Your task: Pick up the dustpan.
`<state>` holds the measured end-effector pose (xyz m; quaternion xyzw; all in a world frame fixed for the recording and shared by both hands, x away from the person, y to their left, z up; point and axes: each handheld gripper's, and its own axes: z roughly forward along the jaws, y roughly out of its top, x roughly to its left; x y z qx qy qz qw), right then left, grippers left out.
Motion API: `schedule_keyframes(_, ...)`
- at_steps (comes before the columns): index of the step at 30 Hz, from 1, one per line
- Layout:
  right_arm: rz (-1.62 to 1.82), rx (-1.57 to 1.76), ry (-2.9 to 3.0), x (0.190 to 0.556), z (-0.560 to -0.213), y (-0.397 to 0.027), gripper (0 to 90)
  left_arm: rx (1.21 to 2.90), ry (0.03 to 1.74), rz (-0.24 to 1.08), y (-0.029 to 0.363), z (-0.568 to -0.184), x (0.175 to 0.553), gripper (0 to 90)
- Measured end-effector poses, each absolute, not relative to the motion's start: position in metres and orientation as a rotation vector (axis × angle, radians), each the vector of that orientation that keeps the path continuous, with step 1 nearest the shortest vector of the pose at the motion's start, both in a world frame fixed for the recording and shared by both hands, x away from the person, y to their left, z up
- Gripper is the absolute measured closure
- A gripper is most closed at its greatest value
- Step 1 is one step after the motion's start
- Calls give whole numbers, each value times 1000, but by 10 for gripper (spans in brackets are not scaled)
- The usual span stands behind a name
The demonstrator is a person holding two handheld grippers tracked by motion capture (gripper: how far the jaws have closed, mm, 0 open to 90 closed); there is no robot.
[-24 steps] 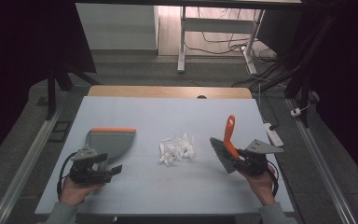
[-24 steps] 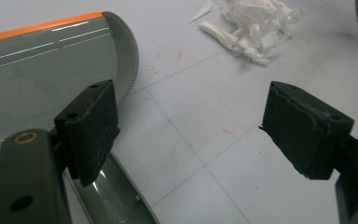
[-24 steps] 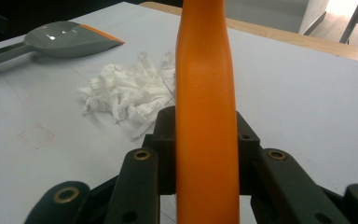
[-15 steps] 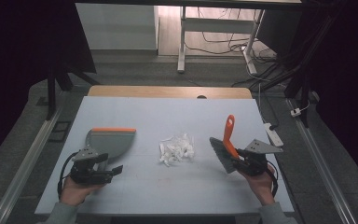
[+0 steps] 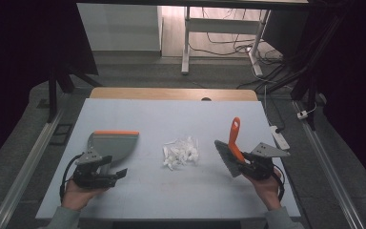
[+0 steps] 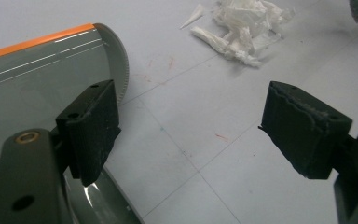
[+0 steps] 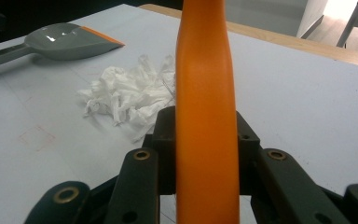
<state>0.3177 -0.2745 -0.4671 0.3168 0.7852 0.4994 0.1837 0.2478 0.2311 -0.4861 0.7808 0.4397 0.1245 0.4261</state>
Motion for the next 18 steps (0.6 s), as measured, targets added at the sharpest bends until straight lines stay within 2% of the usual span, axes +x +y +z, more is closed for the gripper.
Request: schedule_keyframes(18,1414,913,2188,315,-465,-280,703,1969,1210,319,218,-463,248,207)
